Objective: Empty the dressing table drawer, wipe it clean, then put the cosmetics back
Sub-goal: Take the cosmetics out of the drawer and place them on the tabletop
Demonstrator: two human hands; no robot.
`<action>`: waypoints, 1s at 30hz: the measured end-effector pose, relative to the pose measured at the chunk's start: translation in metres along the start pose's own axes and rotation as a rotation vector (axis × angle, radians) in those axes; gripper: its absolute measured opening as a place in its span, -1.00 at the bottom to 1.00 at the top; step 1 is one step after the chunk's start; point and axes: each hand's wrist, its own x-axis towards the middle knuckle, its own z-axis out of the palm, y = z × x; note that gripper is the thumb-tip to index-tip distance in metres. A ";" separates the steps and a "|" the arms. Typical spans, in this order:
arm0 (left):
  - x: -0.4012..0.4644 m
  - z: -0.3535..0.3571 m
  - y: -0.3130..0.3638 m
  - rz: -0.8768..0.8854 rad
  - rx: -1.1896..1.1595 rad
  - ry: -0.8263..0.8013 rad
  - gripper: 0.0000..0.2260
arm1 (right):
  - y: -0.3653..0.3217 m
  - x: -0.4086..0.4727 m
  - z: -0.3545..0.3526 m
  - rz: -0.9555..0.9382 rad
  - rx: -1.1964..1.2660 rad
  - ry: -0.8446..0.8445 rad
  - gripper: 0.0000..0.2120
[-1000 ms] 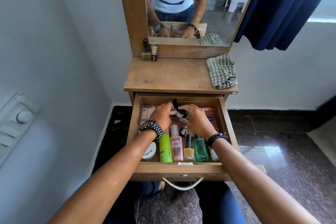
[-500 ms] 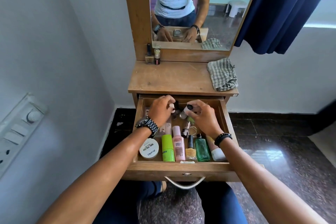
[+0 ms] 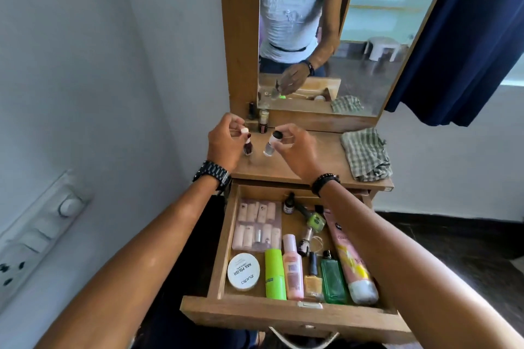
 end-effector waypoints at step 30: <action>-0.022 0.024 0.004 0.052 -0.040 -0.002 -0.76 | 0.017 -0.009 -0.006 0.185 0.246 0.040 -0.82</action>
